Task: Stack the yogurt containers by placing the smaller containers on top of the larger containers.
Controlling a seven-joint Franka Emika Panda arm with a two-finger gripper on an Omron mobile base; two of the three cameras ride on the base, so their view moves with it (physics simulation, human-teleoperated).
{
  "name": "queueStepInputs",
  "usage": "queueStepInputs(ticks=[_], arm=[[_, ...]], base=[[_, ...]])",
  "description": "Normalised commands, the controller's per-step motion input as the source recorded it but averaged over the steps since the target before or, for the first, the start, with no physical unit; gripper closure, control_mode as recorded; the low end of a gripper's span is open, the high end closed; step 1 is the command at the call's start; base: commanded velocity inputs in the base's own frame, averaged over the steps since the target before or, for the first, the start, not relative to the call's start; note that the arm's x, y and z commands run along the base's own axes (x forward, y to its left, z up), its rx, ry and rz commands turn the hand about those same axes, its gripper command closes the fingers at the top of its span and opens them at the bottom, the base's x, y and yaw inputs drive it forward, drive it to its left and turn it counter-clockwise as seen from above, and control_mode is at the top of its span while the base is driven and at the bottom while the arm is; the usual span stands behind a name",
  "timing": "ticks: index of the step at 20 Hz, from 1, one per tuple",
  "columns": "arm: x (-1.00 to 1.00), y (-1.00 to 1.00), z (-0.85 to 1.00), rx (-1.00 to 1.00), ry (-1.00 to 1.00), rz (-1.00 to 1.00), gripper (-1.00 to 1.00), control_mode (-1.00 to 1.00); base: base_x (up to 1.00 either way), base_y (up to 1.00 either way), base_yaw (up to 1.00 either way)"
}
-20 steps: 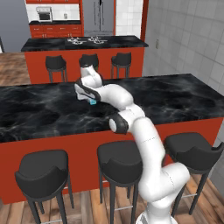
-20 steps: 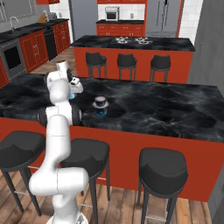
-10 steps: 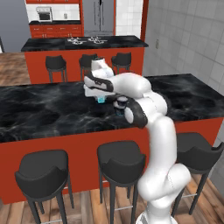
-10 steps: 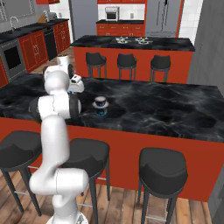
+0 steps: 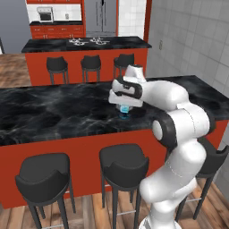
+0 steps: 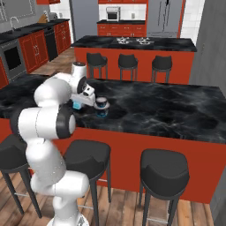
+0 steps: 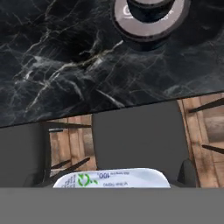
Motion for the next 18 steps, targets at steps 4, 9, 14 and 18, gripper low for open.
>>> queueStepInputs(ticks=[4,9,14,18], arm=[[-0.80,-0.28,0.47,0.00,-0.07,0.00,1.00,-1.00],[-0.35,-0.26,0.71,0.00,-0.02,0.00,1.00,-1.00],[-0.05,-0.38,0.63,0.00,0.00,0.00,1.00,-1.00],[0.00,-0.43,0.24,0.00,0.00,0.00,1.00,-1.00]], base=[[0.00,0.00,0.00],[0.00,0.00,0.00],[0.00,0.00,0.00],[0.00,0.00,0.00]])
